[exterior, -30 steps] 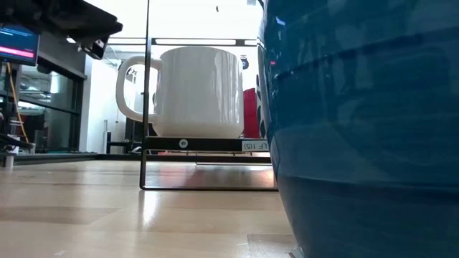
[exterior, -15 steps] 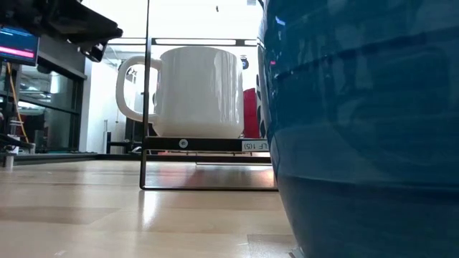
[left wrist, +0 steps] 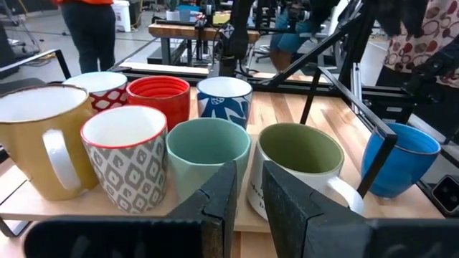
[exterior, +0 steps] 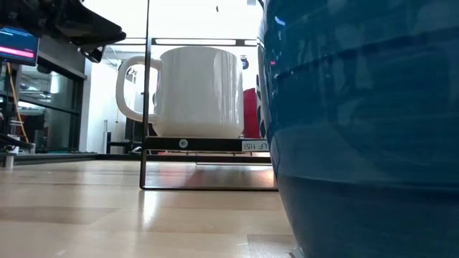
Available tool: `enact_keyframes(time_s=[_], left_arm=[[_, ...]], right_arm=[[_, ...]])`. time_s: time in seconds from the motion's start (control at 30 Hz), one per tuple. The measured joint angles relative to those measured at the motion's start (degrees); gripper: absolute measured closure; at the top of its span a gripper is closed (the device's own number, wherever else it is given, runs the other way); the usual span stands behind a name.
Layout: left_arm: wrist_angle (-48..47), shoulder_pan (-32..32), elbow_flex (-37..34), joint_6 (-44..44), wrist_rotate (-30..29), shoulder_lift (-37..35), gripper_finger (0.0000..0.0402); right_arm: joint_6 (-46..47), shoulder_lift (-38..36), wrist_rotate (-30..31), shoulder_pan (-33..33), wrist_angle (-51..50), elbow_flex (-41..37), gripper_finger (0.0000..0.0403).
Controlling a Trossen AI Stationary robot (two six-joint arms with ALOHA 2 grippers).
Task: Place coffee mugs
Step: Put the blue mug on the shelf
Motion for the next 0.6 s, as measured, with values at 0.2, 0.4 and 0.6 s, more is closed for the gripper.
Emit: enact_keyframes(time_s=[0.2,0.4,0.6], left_arm=[[0.02,0.0,0.0,0.0,-0.38,-0.02,0.0343],[0.0,0.0,0.0,1.13,-0.38,-0.02,0.0343],[0.0,0.0,0.0,2.49,-0.37,0.0,0.0343]], right_arm=[[0.72,5.41,0.6,1.41,0.25,0.0,0.0221],[3.73,9.7,0.41,1.61,1.98,0.0,0.0235],[3.91,13.21,1.31,1.04,5.72,0.0,0.0238]])
